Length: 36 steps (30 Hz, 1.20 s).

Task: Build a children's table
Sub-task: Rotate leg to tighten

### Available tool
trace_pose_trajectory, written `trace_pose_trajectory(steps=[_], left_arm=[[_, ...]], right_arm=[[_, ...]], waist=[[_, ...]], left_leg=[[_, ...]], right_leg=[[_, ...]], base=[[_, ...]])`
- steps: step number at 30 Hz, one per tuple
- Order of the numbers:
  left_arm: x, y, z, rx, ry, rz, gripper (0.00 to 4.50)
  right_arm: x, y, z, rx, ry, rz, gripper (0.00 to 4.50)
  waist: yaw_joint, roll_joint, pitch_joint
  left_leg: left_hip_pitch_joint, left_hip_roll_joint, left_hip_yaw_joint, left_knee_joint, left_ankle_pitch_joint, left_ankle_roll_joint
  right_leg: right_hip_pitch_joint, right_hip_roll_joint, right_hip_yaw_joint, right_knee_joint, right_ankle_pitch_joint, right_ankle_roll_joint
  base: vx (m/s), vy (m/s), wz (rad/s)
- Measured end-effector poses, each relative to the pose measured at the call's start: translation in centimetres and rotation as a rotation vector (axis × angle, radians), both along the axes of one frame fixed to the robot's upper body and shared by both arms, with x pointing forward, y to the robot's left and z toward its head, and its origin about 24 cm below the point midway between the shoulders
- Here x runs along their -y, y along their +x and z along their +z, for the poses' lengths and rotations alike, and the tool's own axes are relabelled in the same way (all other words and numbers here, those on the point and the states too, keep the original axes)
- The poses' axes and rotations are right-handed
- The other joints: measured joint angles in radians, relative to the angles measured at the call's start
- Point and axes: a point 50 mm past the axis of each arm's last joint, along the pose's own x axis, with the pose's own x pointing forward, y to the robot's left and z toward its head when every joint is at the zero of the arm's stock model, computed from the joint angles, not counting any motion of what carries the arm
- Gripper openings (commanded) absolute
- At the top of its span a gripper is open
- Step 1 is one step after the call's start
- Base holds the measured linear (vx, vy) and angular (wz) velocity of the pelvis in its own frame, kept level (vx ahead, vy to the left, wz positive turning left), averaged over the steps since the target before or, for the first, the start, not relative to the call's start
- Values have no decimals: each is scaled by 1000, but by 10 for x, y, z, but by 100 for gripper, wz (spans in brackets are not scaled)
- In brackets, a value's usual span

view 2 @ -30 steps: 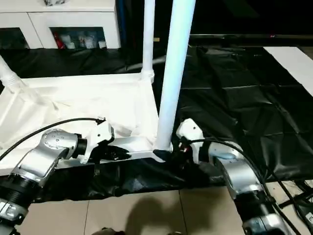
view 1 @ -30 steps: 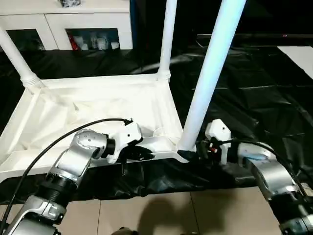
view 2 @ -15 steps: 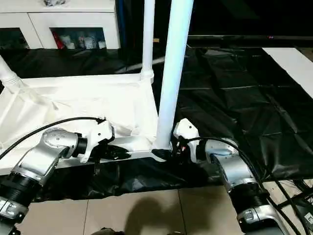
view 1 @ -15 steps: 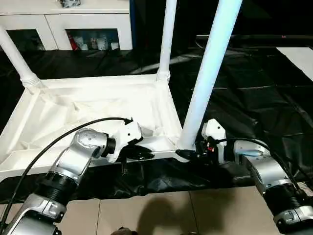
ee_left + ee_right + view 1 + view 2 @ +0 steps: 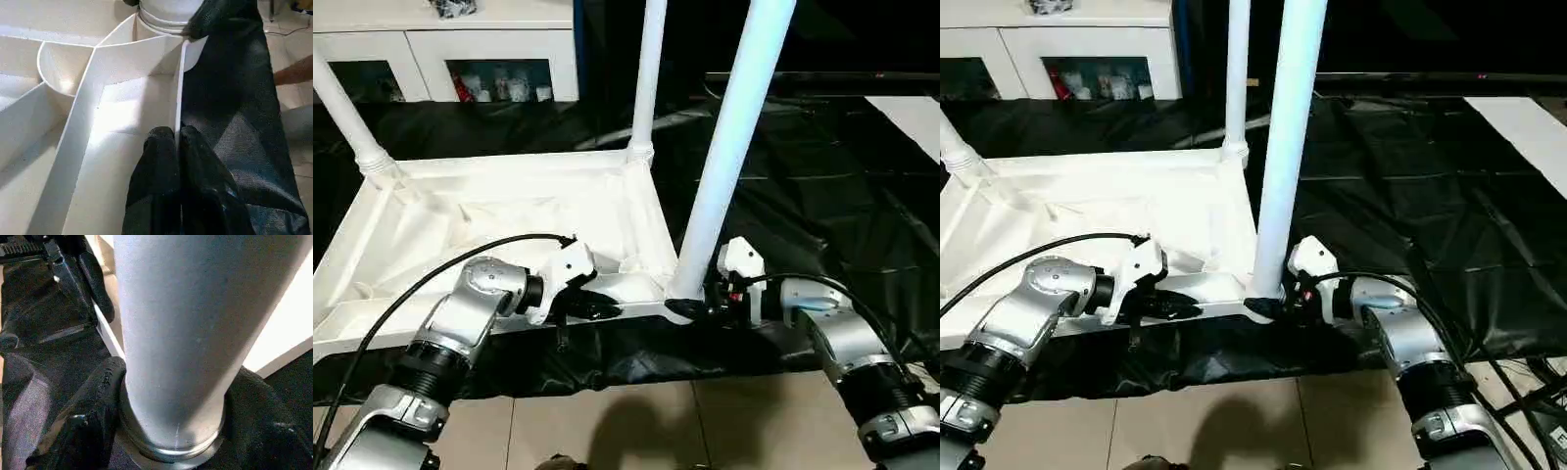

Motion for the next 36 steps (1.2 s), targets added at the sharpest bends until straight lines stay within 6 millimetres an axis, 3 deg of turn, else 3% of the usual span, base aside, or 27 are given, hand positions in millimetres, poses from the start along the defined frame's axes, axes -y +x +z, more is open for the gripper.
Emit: trace_pose_trajectory(steps=[9, 14, 17, 19, 21, 24, 30, 36], left_arm=[[40, 33, -3, 98, 9, 248, 0], [57, 42, -2, 121, 15, 333, 0], [58, 42, -2, 128, 17, 336, 0], [58, 42, -2, 131, 16, 334, 0], [55, 42, -2, 145, 15, 319, 0], [48, 41, -2, 154, 14, 290, 0], [22, 34, -2, 147, 8, 212, 0], [5, 24, -2, 108, -4, 111, 0]], right_arm=[[-18, 41, -7, 18, 25, -530, 265], [-27, 54, -6, 23, 11, -703, 265], [-28, 55, -6, 30, 21, -709, 265], [-28, 55, -7, 30, 26, -712, 334], [-30, 55, -7, 31, 44, -704, 334], [-32, 53, -7, 35, 64, -658, 370], [-26, 40, -9, 49, 78, -446, 370], [-18, 27, -9, 43, 65, -241, 370]], waist=[[-3, 2, -1], [2, 4, -2], [7, 4, -3], [8, 4, -3], [6, 4, -3], [-2, 5, -3], [-5, 6, -3], [6, 6, -2]], left_leg=[[1, 1, 0, 6, 0, -1], [1, 1, 0, 6, 0, -1], [1, 1, 0, 4, 0, -1], [1, 1, 0, 4, 0, -1], [1, 1, 0, 4, 0, -1], [0, 1, 0, 3, 0, -1], [0, 5, 0, 2, 0, -1], [-1, 5, 0, 2, 1, -2]], right_leg=[[3, 0, 0, 0, 3, -4], [3, 0, 0, 0, 3, -5], [2, 0, 0, 0, 3, -4], [2, 0, 0, 0, 3, -4], [2, 0, 0, 0, 3, -4], [1, 0, 0, 0, 3, -4], [0, 1, -4, 0, 2, -4], [0, 1, -4, 0, 2, -4]], base=[[0, 0, 0], [0, 0, 0], [0, 0, 0], [0, 0, 0], [0, 0, 0], [0, 0, 0], [0, 0, 0], [0, 0, 0]])
